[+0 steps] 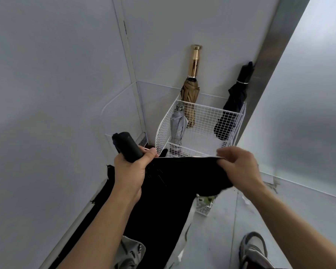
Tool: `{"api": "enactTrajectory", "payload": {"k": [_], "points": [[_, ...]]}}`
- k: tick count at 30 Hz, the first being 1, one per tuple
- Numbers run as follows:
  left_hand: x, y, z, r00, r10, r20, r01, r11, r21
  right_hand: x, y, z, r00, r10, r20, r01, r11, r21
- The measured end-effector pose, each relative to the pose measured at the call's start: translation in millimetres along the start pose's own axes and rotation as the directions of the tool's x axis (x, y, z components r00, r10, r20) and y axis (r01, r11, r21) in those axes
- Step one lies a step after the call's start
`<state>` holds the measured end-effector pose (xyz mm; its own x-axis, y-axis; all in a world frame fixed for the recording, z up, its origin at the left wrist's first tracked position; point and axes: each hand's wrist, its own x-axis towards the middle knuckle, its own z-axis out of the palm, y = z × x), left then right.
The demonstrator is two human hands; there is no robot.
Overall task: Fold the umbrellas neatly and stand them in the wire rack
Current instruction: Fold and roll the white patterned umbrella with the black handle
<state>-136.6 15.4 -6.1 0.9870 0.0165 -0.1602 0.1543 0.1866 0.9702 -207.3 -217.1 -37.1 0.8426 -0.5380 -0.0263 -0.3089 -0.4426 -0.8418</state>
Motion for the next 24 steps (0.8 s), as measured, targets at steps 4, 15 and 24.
{"api": "enactTrajectory", "payload": {"k": [4, 15, 24], "points": [[4.5, 2.0, 0.0, 0.981, -0.109, -0.158, 0.084, 0.984, -0.160, -10.6, -12.2, -12.7, 0.979, -0.110, -0.173, 0.154, 0.953, 0.262], [-1.4, 1.2, 7.8, 0.985, -0.128, -0.114, 0.095, 0.961, -0.259, -59.3, -30.0, 34.2, 0.923, -0.255, 0.287, 0.136, 0.916, 0.377], [-21.8, -0.7, 21.3, 0.985, -0.076, 0.153, 0.091, 0.991, -0.100, -46.5, -15.6, 63.1, 0.934, -0.128, 0.334, 0.052, 0.972, 0.229]]}}
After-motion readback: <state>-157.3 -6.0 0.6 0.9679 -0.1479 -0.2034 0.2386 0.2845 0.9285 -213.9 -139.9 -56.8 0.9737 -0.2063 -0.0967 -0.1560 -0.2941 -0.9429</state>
